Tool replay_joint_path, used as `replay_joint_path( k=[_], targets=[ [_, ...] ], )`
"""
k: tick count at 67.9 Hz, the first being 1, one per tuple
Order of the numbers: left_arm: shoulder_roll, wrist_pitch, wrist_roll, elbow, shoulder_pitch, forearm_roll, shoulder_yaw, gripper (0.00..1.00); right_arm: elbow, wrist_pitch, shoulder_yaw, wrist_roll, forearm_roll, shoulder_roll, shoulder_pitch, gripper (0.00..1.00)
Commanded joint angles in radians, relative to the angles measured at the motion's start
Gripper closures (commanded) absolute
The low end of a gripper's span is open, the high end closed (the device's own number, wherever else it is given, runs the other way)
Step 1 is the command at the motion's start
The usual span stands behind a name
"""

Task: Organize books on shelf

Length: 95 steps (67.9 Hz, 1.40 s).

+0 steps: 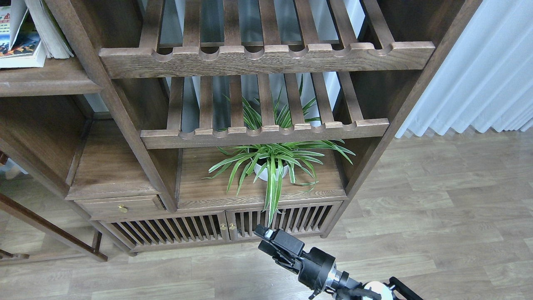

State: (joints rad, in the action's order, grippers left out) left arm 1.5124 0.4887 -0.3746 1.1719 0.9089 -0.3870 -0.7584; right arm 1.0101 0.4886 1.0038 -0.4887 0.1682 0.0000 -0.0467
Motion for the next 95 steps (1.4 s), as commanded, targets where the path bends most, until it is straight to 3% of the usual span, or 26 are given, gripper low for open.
replay_joint_path(
  k=[1, 14, 31, 38, 61, 77, 95],
  targets=[
    [-0.049, 0.0, -0.052, -0.037, 0.034, 0.0, 0.002, 1.0, 0.001, 0.0, -0.004, 0.0, 0.001, 0.0, -0.005, 0.0],
    [-0.103, 0.0, -0.066, -0.081, 0.058, 0.002, 0.004, 1.0, 0.001, 0.0, -0.002, 0.0, 0.001, 0.0, -0.015, 0.0],
    [-0.179, 0.0, -0.114, -0.159, 0.097, 0.002, 0.004, 1.0, 0.001, 0.0, -0.004, 0.0, 0.001, 0.0, -0.025, 0.0],
    [-0.261, 0.0, -0.114, -0.241, 0.163, 0.002, 0.008, 1.0, 0.002, 0.0, -0.004, 0.0, 0.001, 0.0, -0.03, 0.0],
    [-0.38, 0.0, -0.114, -0.314, 0.252, 0.002, 0.054, 1.0, 0.004, 0.0, -0.004, 0.0, -0.001, 0.0, -0.05, 0.0],
    [-0.498, 0.0, -0.114, -0.442, 0.373, 0.034, 0.094, 1.0, 0.01, 0.0, -0.004, 0.0, -0.001, 0.0, -0.062, 0.0],
    [-0.569, 0.0, -0.114, -0.52, 0.395, 0.054, 0.131, 0.97, 0.018, 0.0, -0.005, 0.0, -0.003, 0.0, -0.062, 0.0]
  ],
)
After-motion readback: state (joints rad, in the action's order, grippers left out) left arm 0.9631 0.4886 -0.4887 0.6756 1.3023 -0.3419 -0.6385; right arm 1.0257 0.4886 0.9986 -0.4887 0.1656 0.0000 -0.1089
